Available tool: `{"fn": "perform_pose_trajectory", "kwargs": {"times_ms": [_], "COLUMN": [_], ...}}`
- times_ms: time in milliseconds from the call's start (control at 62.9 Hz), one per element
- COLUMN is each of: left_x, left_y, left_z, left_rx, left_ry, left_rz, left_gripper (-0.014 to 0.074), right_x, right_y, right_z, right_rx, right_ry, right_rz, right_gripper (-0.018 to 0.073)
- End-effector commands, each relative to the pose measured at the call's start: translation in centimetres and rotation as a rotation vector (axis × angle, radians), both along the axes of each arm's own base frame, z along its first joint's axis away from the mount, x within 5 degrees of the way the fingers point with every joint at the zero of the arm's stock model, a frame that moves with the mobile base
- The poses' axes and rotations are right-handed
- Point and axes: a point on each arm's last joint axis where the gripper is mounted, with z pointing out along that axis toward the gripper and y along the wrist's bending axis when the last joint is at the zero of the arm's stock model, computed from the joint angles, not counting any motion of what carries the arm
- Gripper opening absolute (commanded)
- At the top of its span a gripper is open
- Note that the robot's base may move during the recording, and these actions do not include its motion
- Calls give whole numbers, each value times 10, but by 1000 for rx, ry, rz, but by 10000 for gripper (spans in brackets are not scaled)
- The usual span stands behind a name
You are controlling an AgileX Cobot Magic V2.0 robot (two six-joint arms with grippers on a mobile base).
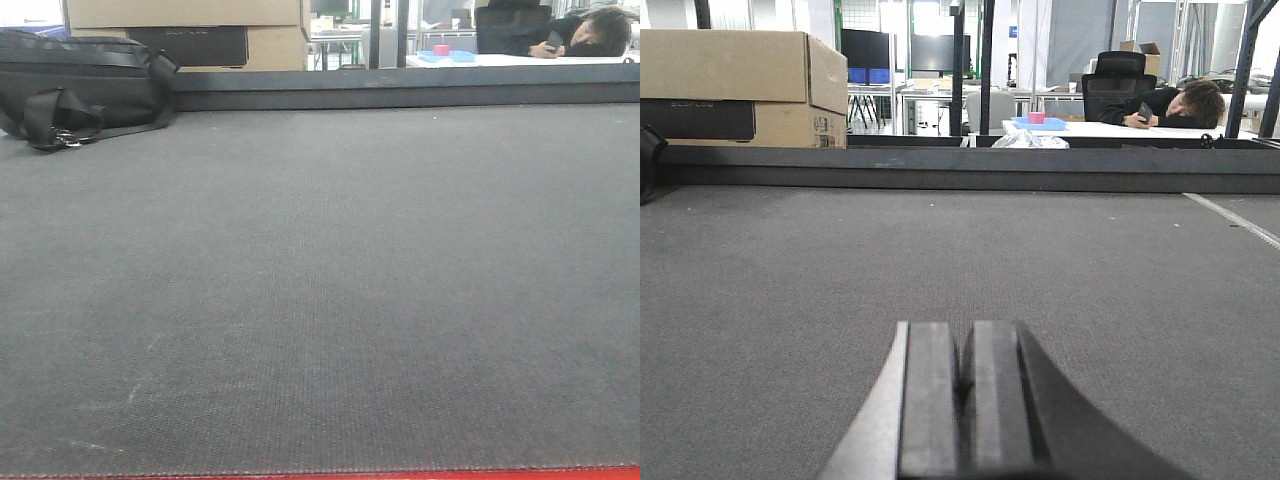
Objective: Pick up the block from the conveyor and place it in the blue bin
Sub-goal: 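Lower left gripper to green block, right gripper to blue block, then close left gripper on green block and right gripper on blue block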
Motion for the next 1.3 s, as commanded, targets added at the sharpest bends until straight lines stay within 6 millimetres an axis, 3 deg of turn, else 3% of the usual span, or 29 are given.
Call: {"fn": "perform_pose_trajectory", "kwargs": {"times_ms": [0,191,493,620,811,1001,1081,1287], "left_x": [-1,-4,-30,-20,32,88,114,166], "left_y": [0,0,11,12,9,4,2,-4], "left_z": [6,22,113,144,162,160,155,145], "left_rx": [2,4,282,256,165,102,94,56], "left_ry": [-58,-150,-16,84,436,823,945,1057], "left_rz": [3,3,144,148,100,59,49,16], "left_gripper": [-111,-111,-111,-111,-111,-111,-111,-111], "right_x": [-1,-7,-26,-11,44,108,130,160], "right_y": [0,-1,-1,1,5,10,11,14], "right_z": [4,28,123,158,190,185,169,126], "right_rx": [-4,41,55,48,24,4,-4,-20], "right_ry": [-47,-314,-251,-84,270,624,783,1119], "right_rz": [-2,-7,12,22,30,36,38,44], "right_gripper": [-162,-162,-162,-162,-162,-162,-162,-162]}}
